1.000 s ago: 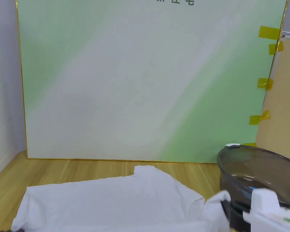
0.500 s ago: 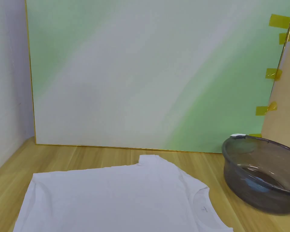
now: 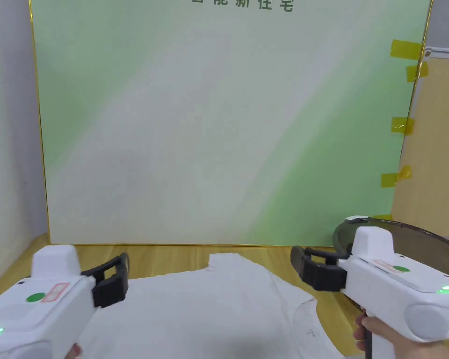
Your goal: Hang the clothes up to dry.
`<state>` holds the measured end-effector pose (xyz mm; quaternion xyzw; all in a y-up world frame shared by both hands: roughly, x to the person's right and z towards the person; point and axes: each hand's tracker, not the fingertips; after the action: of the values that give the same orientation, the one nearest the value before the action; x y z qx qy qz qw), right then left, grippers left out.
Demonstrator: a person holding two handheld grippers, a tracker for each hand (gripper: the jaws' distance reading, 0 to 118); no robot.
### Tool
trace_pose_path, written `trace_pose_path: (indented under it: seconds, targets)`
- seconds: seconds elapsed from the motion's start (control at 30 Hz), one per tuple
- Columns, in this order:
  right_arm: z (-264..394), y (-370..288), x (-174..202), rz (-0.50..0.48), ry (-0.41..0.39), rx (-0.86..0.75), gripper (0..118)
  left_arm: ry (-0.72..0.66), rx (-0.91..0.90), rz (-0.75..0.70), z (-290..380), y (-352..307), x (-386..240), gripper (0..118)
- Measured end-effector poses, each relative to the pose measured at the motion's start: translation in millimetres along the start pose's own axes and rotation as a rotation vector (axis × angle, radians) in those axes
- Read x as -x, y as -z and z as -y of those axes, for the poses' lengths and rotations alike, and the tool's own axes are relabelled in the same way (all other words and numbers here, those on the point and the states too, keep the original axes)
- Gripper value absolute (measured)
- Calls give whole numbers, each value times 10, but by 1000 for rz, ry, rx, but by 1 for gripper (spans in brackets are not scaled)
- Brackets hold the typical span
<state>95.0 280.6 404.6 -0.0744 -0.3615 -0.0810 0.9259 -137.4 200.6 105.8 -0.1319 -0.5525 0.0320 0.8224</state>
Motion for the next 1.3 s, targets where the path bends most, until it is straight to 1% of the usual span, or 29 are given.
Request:
trace_pose_path:
  seconds: [0.03, 0.07, 0.1, 0.13, 0.17, 0.2, 0.23, 0.27, 0.3, 0.33, 0.4, 0.47, 0.57, 0.63, 0.7, 0.8, 0.83, 0.87, 0.9, 0.93, 0.97, 1.0, 1.03, 1.1, 1.17, 1.27, 1.3]
  targets:
    - [-16, 68, 57, 12, -26, 6, 106, 4, 7, 31, -6, 28, -65, 27]
    - [-19, 99, 109, 32, -73, -10, 78, 8, 14, 22, 21, 100, -111, 8]
    - [-5, 119, 146, 33, -93, -36, 31, 6, 3, -46, 44, 138, -139, 4]
    - [11, 161, 186, 74, -96, -43, 0, -1, 3, -12, 49, 130, -210, 2]
    - [46, 216, 241, 139, -80, -53, 0, 5, 8, 2, 64, 125, -240, 2]
    - [50, 256, 258, 99, -39, -62, 0, 2, 10, 1, 77, 125, -268, 2]
    - [50, 287, 256, 33, -10, -65, 0, 5, 10, 1, 81, 122, -289, 2]
    - [46, 329, 283, 35, -6, -53, 0, 5, 16, 12, 103, 112, -298, 2]
    - [70, 229, 213, 48, -16, -48, 0, 14, 19, 14, 108, 108, -313, 2]
    - [78, 233, 222, 49, -28, -44, 0, 25, 21, 10, 113, 105, -330, 2]
    - [74, 223, 234, 33, -38, -47, 0, 35, 19, 20, 121, 94, -303, 2]
    - [110, 146, 227, 29, -30, -54, 0, 48, 34, 34, 138, 59, -342, 2]
    - [200, 93, 225, 4, -42, -40, 0, 114, 63, 78, 235, -7, -375, 2]
    - [280, 57, 200, -1, -59, -19, 0, 161, 133, 180, 328, -74, -413, 2]
    - [370, 7, 166, -6, -57, 0, 0, 278, 247, 347, 449, -151, -405, 2]
    - [477, -70, 86, 5, -63, 23, 0, 482, 481, 579, 616, -259, -384, 4]
    - [520, -96, 66, 14, -65, 32, 0, 534, 588, 663, 658, -274, -373, 7]
    - [555, -123, 30, 15, -65, 40, 0, 587, 695, 730, 708, -277, -370, 17]
    - [581, -149, -1, 18, -65, 49, 0, 643, 724, 757, 784, -260, -375, 28]
    - [609, -185, -34, 24, -66, 53, 0, 726, 750, 775, 885, -249, -369, 43]
    - [640, -212, -58, 31, -65, 56, 0, 833, 808, 770, 955, -225, -355, 75]
    - [657, -243, -88, 36, -65, 61, 0, 903, 844, 739, 1014, -213, -354, 97]
    - [678, -286, -123, 44, -65, 61, 0, 937, 877, 752, 1062, -198, -339, 109]
    - [706, -346, -181, 61, -64, 62, 0, 937, 884, 805, 1122, -168, -330, 110]
    - [729, -393, -257, 82, -41, 63, 0, 915, 885, 807, 1177, -103, -382, 110]
    - [751, -416, -338, 96, -17, 67, 0, 917, 898, 812, 1257, 6, -449, 110]
    - [758, -423, -356, 100, -16, 69, 0, 923, 889, 807, 1298, 34, -464, 108]
